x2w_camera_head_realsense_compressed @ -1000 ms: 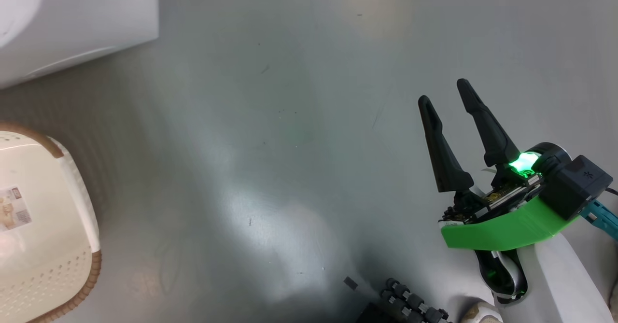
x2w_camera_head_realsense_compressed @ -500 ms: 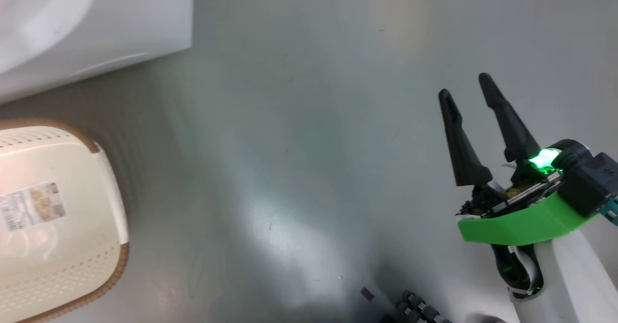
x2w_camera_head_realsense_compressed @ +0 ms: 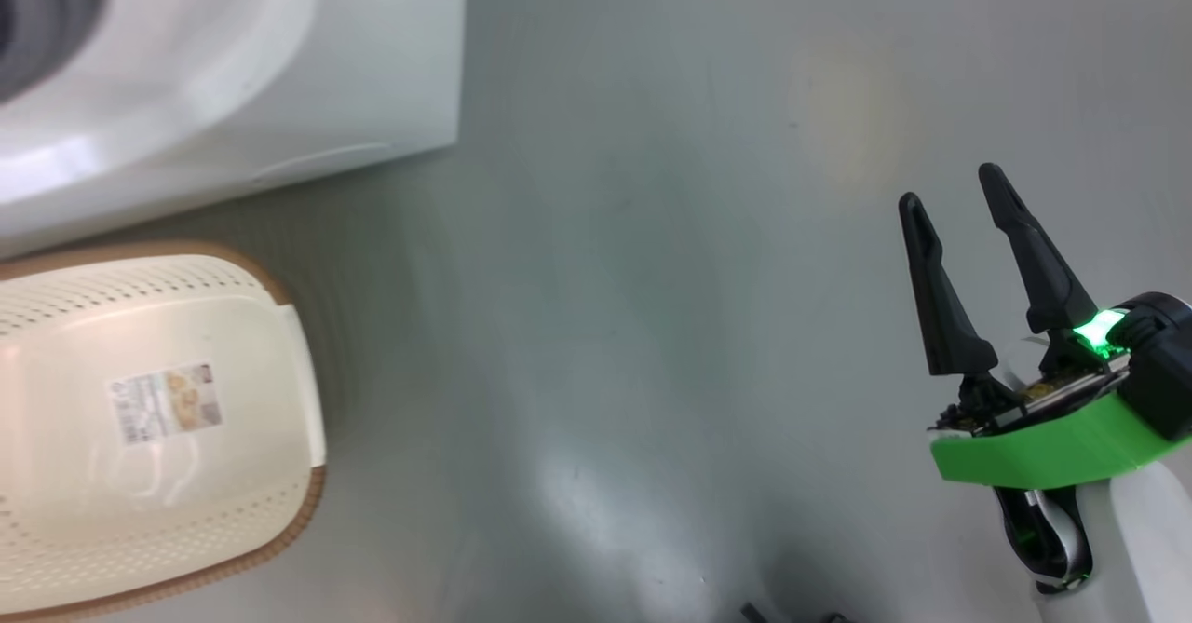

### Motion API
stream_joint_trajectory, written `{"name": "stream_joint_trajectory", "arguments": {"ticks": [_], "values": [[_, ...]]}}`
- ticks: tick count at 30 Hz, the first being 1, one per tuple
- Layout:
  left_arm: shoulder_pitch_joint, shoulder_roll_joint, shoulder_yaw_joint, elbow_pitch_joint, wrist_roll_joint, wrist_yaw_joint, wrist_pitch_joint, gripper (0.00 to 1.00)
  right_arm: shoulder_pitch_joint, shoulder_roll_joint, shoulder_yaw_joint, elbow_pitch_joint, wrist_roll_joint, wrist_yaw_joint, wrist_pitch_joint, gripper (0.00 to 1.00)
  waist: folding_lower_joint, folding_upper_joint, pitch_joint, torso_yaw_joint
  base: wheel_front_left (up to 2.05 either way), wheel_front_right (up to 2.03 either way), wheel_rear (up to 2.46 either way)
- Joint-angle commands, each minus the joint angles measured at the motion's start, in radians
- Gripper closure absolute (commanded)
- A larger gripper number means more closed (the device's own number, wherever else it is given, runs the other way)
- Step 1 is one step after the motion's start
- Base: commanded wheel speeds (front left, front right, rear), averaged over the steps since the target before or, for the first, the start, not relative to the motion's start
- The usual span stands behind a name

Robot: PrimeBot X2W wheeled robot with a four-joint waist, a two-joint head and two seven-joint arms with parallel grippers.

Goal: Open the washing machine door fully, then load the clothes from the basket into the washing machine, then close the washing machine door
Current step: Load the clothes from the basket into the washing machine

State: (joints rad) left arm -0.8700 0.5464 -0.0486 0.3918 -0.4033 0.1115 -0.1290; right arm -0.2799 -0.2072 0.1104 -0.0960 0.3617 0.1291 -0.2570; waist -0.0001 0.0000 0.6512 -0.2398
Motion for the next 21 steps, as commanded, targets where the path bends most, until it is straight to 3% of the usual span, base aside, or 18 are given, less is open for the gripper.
{"name": "stream_joint_trajectory", "arguments": {"ticks": [1, 10, 21], "values": [[0.032, 0.047, 0.031, -0.040, -0.007, 0.012, -0.011, 0.00, 0.043, -0.018, 0.008, -0.026, -0.011, 0.002, -0.005, 0.00, 0.0001, 0.0000, -0.038, 0.032, 0.00, 0.00, 0.00], [0.337, -0.022, 0.049, -0.215, -0.021, 0.060, -0.094, 0.00, 0.092, -0.050, -0.009, -0.029, -0.029, 0.002, -0.005, 0.00, 0.0001, 0.0000, -0.143, 0.086, 0.00, 0.00, 0.00], [0.683, -0.105, 0.054, -0.419, -0.013, 0.115, -0.124, 0.00, 0.169, -0.073, -0.024, -0.016, -0.047, 0.002, -0.005, 0.00, 0.0001, 0.0000, -0.275, 0.138, 0.00, 0.00, 0.00]]}}
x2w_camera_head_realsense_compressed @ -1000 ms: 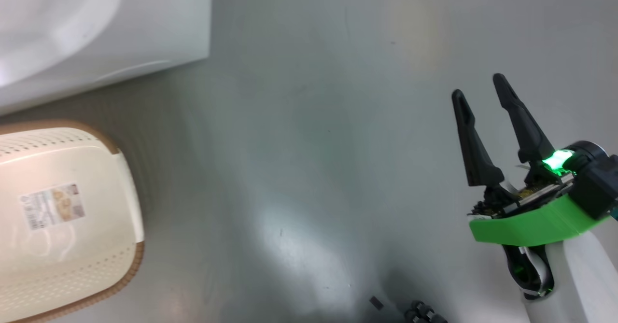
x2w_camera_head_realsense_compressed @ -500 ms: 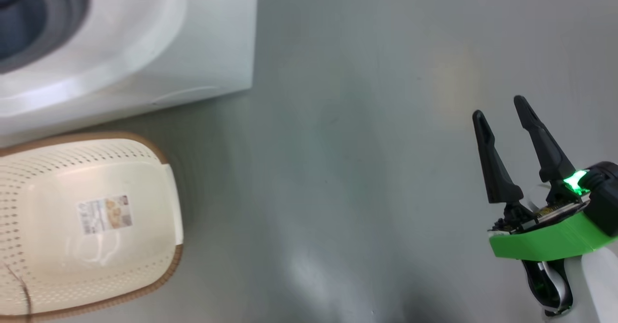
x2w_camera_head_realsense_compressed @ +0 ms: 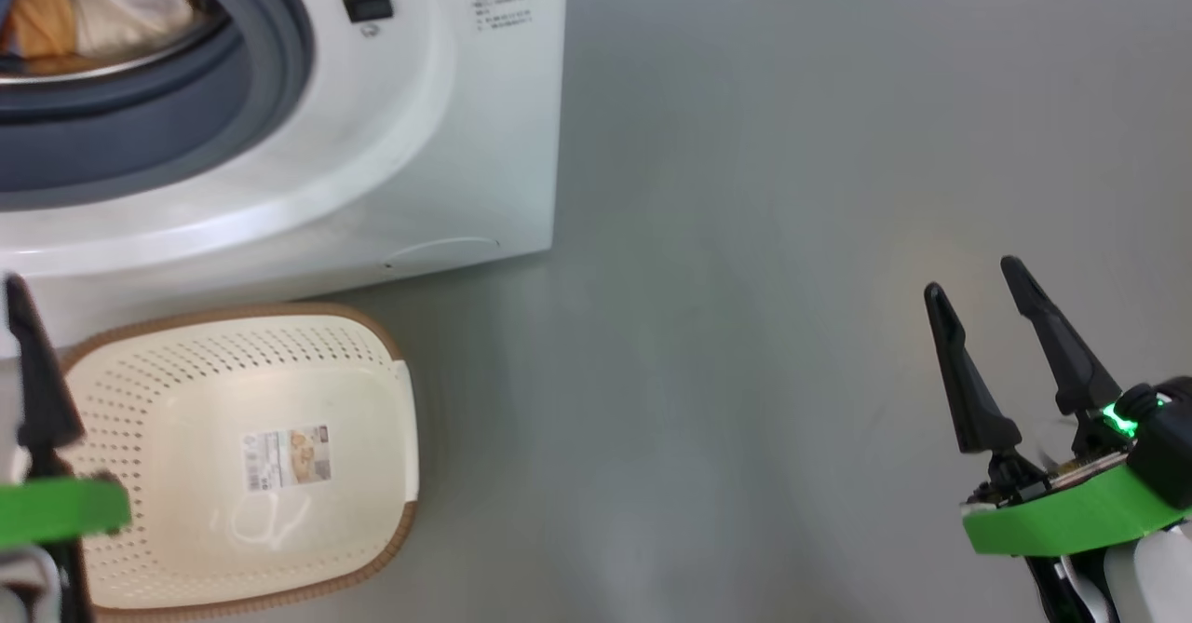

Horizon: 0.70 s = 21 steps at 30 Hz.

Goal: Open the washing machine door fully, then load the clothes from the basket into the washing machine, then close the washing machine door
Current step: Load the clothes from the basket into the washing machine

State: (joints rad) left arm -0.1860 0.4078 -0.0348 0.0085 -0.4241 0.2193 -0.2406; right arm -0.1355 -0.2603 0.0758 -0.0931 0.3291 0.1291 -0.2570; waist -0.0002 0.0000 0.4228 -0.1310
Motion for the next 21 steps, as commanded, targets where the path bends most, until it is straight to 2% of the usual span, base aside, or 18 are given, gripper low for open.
{"name": "stream_joint_trajectory", "arguments": {"ticks": [1, 4, 5, 6, 12, 21], "values": [[0.028, 0.023, 0.038, -0.051, 0.008, 0.013, -0.013, 0.00, 0.032, -0.021, 0.009, -0.017, -0.016, 0.002, -0.005, 0.00, 0.0002, 0.0000, -0.058, 0.034, 0.00, 0.00, 0.00], [0.119, -0.009, 0.019, -0.099, 0.019, 0.025, -0.016, 0.00, 0.068, -0.023, 0.004, -0.011, -0.022, 0.002, -0.005, 0.00, 0.0002, 0.0000, -0.107, 0.051, 0.00, 0.00, 0.00], [0.198, -0.046, -0.030, -0.137, 0.032, 0.027, -0.017, 0.00, 0.118, -0.028, 0.011, 0.002, -0.027, 0.002, -0.005, 0.00, 0.0002, 0.0000, -0.181, 0.069, 0.00, 0.00, 0.00], [0.241, -0.058, -0.051, -0.146, 0.034, 0.030, -0.016, 0.00, 0.142, -0.030, 0.021, 0.008, -0.030, 0.002, -0.005, 0.00, 0.0002, 0.0000, -0.231, 0.068, 0.00, 0.00, 0.00], [0.302, -0.070, -0.071, -0.146, 0.021, 0.026, -0.010, 0.00, 0.190, -0.021, 0.021, 0.021, -0.037, 0.002, -0.005, 0.00, 0.0002, 0.0000, -0.315, 0.075, 0.00, 0.00, 0.00], [0.357, -0.074, -0.089, -0.165, 0.008, 0.019, -0.003, 0.00, 0.221, -0.013, 0.032, 0.023, -0.042, 0.002, -0.005, 0.00, 0.0002, 0.0000, -0.363, 0.076, 0.00, 0.00, 0.00]]}}
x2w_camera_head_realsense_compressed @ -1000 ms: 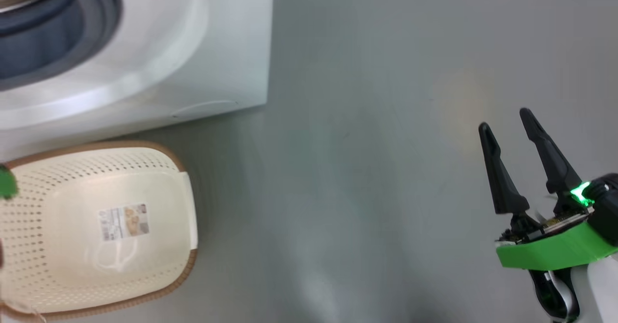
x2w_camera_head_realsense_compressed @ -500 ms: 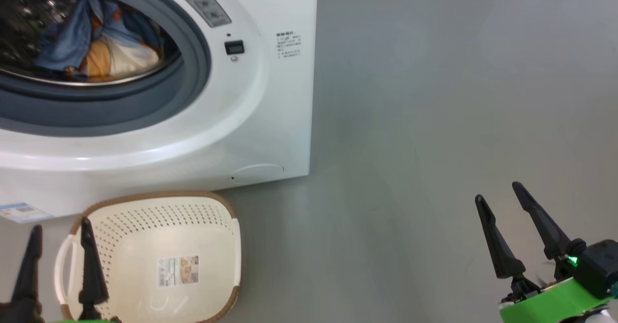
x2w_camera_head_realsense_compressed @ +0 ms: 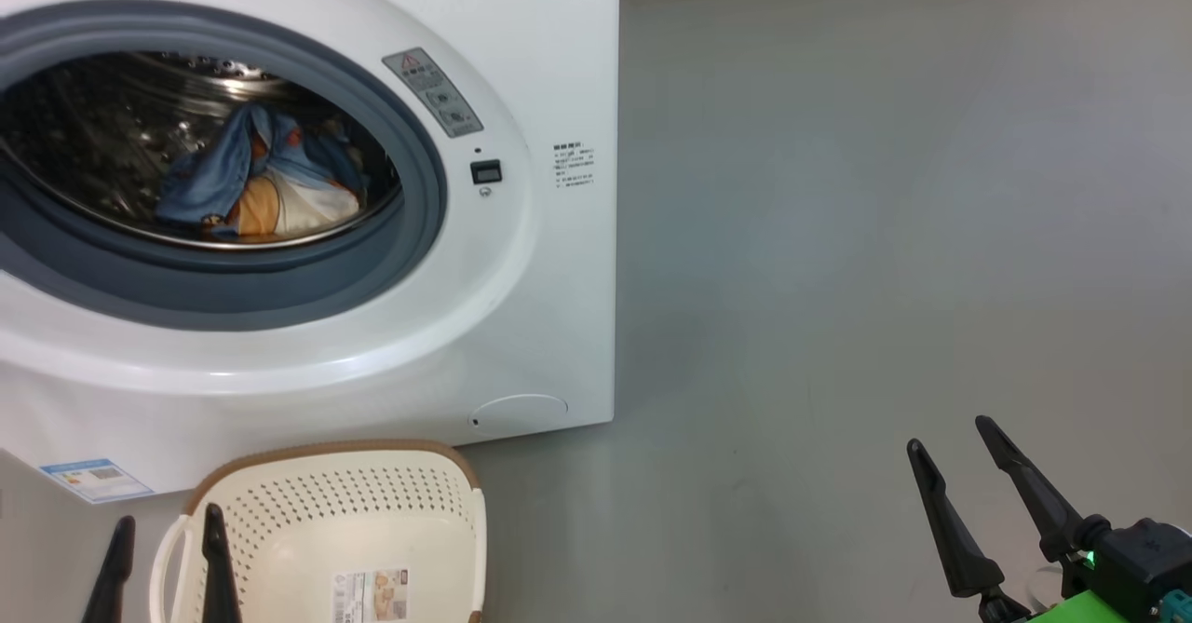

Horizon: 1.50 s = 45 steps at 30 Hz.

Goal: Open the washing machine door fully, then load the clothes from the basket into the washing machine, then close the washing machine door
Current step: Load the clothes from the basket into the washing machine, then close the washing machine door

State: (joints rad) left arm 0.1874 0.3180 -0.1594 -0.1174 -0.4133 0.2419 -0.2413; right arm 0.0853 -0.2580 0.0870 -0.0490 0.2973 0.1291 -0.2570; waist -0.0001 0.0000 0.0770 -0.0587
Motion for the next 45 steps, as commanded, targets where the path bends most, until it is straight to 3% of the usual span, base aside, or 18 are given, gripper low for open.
{"name": "stream_joint_trajectory", "arguments": {"ticks": [1, 12, 45], "values": [[-0.011, 0.014, 0.032, -0.040, -0.004, -0.005, -0.003, 0.00, 0.006, -0.014, 0.021, -0.021, -0.012, 0.002, -0.005, 0.00, 0.0001, 0.0000, -0.023, 0.006, 0.00, 0.00, 0.00], [0.024, -0.007, -0.003, -0.033, -0.022, -0.022, -0.004, 0.00, 0.047, -0.005, 0.019, -0.019, -0.017, 0.002, -0.005, 0.00, 0.0001, 0.0000, -0.065, 0.013, 0.00, 0.00, 0.00], [0.020, 0.012, -0.020, -0.039, -0.018, -0.016, -0.004, 0.00, 0.050, -0.005, 0.008, -0.024, -0.017, 0.002, -0.005, 0.00, 0.0001, 0.0000, -0.068, 0.014, -0.02, 0.02, 0.00]]}}
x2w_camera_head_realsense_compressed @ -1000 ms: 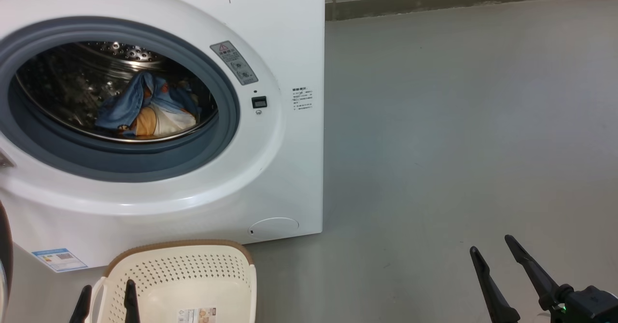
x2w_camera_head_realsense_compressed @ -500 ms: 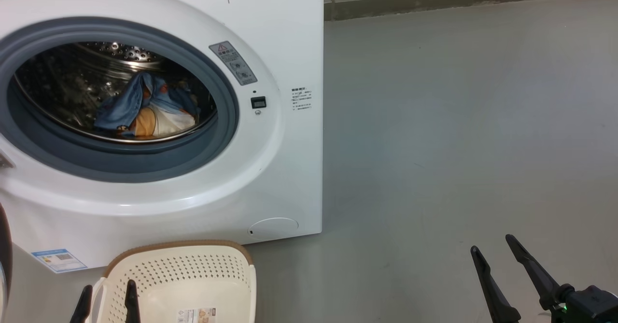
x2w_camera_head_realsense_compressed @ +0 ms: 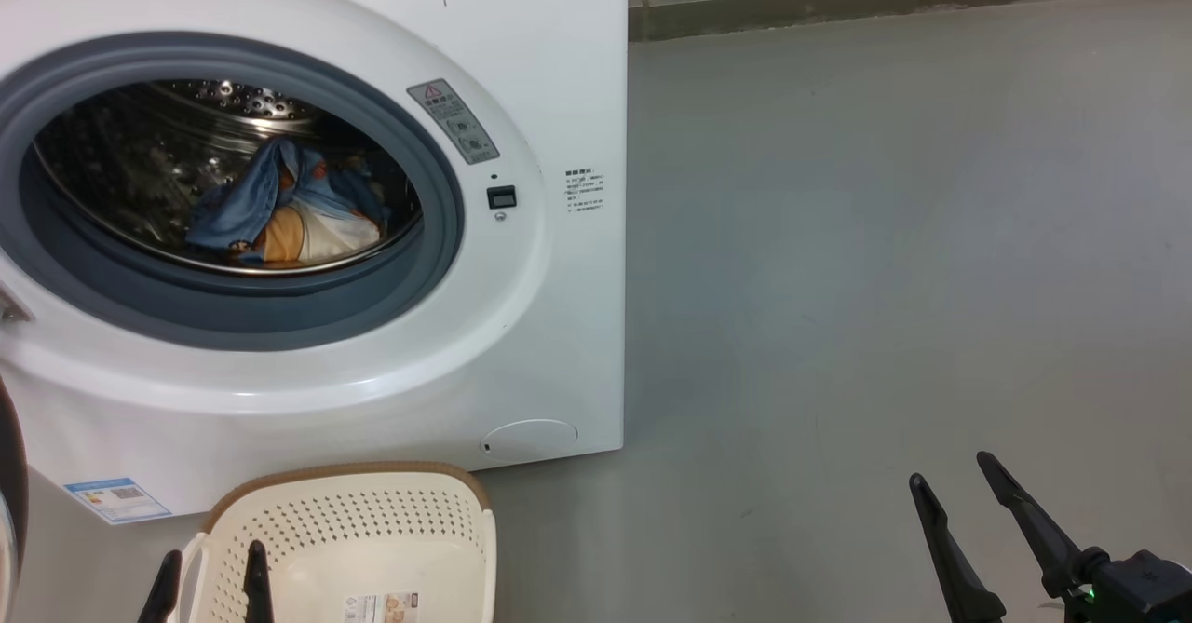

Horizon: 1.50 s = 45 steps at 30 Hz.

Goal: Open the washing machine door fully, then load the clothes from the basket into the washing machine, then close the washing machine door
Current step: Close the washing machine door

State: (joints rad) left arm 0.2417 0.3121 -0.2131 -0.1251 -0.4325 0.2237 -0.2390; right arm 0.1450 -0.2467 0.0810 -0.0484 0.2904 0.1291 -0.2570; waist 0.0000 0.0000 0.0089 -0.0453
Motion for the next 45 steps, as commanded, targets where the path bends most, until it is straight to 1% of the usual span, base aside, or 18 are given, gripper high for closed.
{"name": "stream_joint_trajectory", "arguments": {"ticks": [1, 7, 15, 21, 39, 45], "values": [[-0.036, 0.018, 0.034, -0.031, 0.002, 0.003, -0.006, 0.00, -0.010, -0.016, 0.014, -0.025, -0.011, 0.002, -0.005, 0.00, 0.0000, 0.0000, 0.000, 0.001, -0.50, 0.50, 0.00], [-0.038, 0.022, 0.028, -0.027, 0.000, 0.002, -0.004, 0.00, -0.008, -0.013, 0.013, -0.028, -0.013, 0.002, -0.005, 0.00, 0.0000, 0.0000, 0.001, 0.002, -1.11, 1.11, 0.00], [-0.046, 0.030, 0.018, -0.022, -0.001, -0.006, 0.002, 0.00, -0.010, -0.011, 0.008, -0.030, -0.012, 0.002, -0.005, 0.00, 0.0000, 0.0000, 0.004, 0.008, -1.72, 1.72, 0.00], [-0.050, 0.033, 0.017, -0.021, 0.001, -0.006, -0.001, 0.00, -0.011, -0.009, 0.007, -0.026, -0.012, 0.002, -0.005, 0.00, 0.0000, 0.0000, 0.004, 0.015, -0.97, 0.97, 0.00], [-0.057, 0.040, 0.014, -0.009, 0.000, -0.012, -0.008, 0.00, -0.011, -0.011, 0.003, -0.020, -0.012, 0.002, -0.005, 0.00, 0.0000, 0.0000, -0.003, 0.031, -0.06, 0.06, 0.00], [-0.062, 0.036, 0.017, -0.007, -0.002, -0.007, -0.010, 0.00, -0.007, -0.012, -0.007, -0.023, -0.012, 0.002, -0.005, 0.00, 0.0000, 0.0000, 0.001, 0.058, 0.00, 0.00, 0.00]]}}
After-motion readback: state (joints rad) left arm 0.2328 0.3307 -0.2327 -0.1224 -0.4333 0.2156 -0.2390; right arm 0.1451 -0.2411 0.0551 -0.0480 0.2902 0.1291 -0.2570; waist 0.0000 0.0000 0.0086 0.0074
